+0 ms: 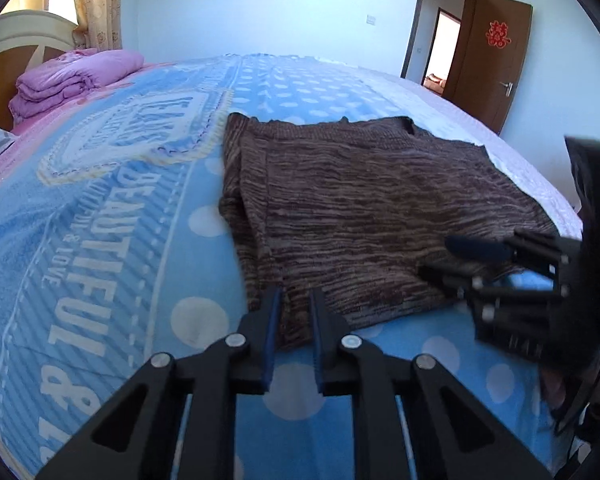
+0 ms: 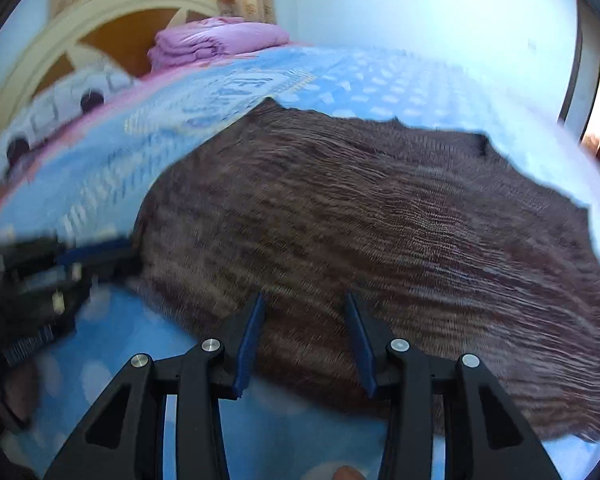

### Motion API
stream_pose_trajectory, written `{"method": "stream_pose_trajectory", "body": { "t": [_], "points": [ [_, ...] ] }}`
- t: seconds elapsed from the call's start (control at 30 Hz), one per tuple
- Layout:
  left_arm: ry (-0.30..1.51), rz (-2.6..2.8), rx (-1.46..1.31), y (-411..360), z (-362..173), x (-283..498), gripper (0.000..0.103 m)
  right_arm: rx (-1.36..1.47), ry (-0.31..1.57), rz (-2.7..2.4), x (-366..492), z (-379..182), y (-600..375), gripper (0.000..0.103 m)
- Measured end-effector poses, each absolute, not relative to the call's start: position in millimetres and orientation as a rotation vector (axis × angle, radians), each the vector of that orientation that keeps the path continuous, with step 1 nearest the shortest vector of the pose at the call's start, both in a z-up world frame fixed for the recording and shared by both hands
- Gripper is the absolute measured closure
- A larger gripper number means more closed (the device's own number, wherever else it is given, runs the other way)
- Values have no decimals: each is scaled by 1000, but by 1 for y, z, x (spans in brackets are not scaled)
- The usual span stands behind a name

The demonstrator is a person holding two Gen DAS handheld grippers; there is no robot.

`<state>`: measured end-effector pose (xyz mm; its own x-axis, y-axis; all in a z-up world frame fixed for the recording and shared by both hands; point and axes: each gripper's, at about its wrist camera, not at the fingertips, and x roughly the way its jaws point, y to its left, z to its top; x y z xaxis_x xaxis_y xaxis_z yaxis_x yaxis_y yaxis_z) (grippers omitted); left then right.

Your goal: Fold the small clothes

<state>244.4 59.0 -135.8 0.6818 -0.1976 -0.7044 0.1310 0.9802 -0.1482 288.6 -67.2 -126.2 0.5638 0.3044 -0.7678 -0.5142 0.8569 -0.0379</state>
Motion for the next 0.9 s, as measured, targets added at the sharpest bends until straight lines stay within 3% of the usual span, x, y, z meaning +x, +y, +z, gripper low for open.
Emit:
{"method": "stream_pose_trajectory", "body": {
  "t": [0.27,0.33,0.4,0.47,0.57,0.7,0.8,0.9],
  "points": [
    [800,-184,-89,66,-130,231,87,-277,813,517,263,-124,-74,60],
    [766,-144,-71,74,-121,229,82,-266,792,523,259,-117,-77,60],
    [753,-108,-57,83,-116,232,62,-291,765,536,255,-113,-73,60],
    [768,-65,-47,93,-116,241,53,-335,767,539,254,-117,-66,59],
    [812,-44,-32,101,-121,254,52,-370,775,524,253,-128,-60,58],
    [845,-28,-36,108,-122,268,44,-387,762,525,248,-125,-57,58],
    [842,-15,-41,111,-120,274,37,-351,715,539,255,-110,-67,58],
    [845,-8,-60,111,-126,277,36,-292,726,480,289,-90,-89,59]
  ]
}}
